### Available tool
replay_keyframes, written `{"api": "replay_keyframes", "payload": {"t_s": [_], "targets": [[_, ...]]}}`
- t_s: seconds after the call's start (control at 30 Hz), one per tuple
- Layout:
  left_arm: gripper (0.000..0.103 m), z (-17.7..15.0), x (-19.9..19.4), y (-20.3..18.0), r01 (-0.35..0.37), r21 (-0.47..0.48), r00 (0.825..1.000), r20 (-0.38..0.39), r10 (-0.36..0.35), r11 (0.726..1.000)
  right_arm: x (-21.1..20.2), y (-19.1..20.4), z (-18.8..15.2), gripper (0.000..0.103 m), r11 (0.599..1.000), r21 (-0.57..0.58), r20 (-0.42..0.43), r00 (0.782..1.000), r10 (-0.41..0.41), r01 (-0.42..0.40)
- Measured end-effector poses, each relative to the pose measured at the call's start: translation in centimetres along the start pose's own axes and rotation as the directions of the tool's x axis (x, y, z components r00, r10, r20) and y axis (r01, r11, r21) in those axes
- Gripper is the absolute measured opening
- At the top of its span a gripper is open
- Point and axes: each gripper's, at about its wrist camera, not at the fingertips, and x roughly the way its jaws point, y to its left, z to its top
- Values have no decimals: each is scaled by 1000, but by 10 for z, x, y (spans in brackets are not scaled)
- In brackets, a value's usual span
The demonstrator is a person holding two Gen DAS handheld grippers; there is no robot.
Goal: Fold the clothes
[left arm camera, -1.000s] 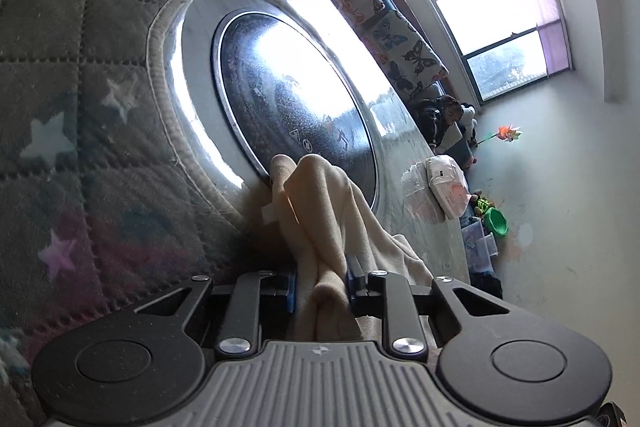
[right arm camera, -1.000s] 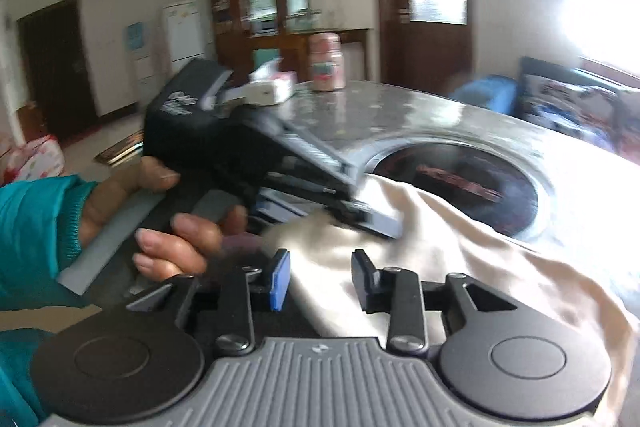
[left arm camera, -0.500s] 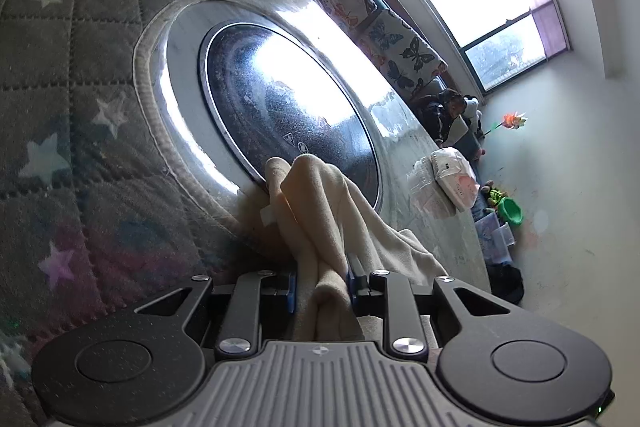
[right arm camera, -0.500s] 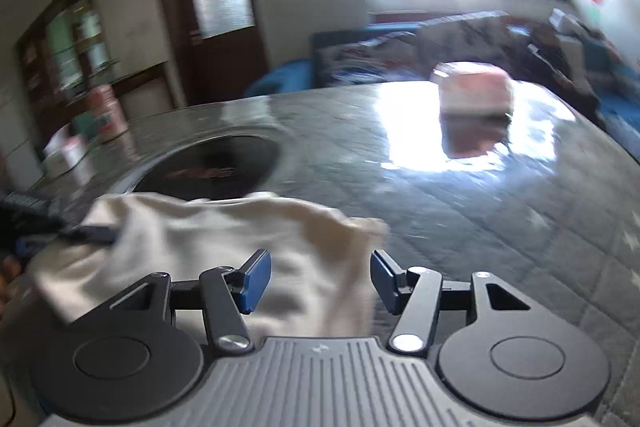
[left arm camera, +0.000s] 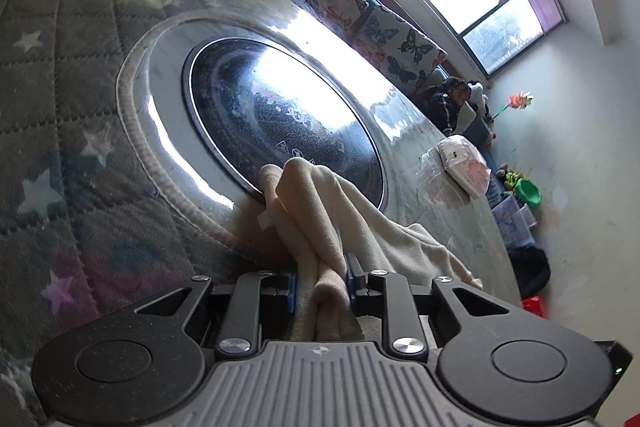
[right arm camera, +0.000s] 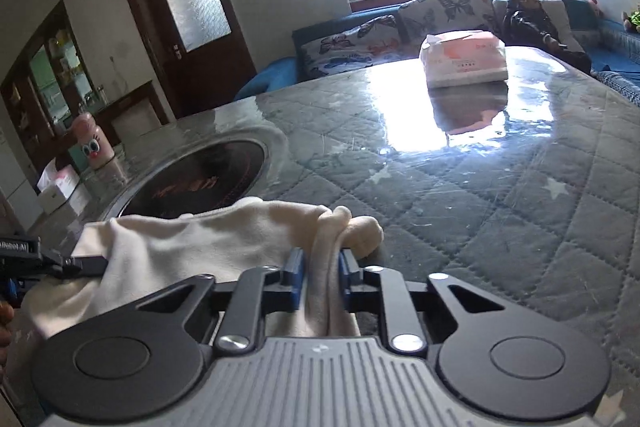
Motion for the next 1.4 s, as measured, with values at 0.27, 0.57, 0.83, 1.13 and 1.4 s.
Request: {"api": "replay_keyframes", "payload": {"t_s": [0.27,0.57,0.83,1.13,1.4], "targets": [[22,15,0,-33,50,93,999,2,-51,994,-36,1,13,10,1000,-28,100,995,6,-4],[22,30,41,-108,140,192,990,-41,-134,971,-69,-29,53,10,988,-74,196,973,-120,136],[22,26,94,-168,197,236,980,-86,-181,952,-74,-73,83,10,951,-79,218,936,-275,298],[22,8,152,-188,172,259,978,-161,-133,950,-46,-112,84,10,923,-39,154,915,-373,383],[34,6,160,-174,92,284,986,-162,-47,954,-19,-134,72,12,903,-20,93,900,-425,429]]}}
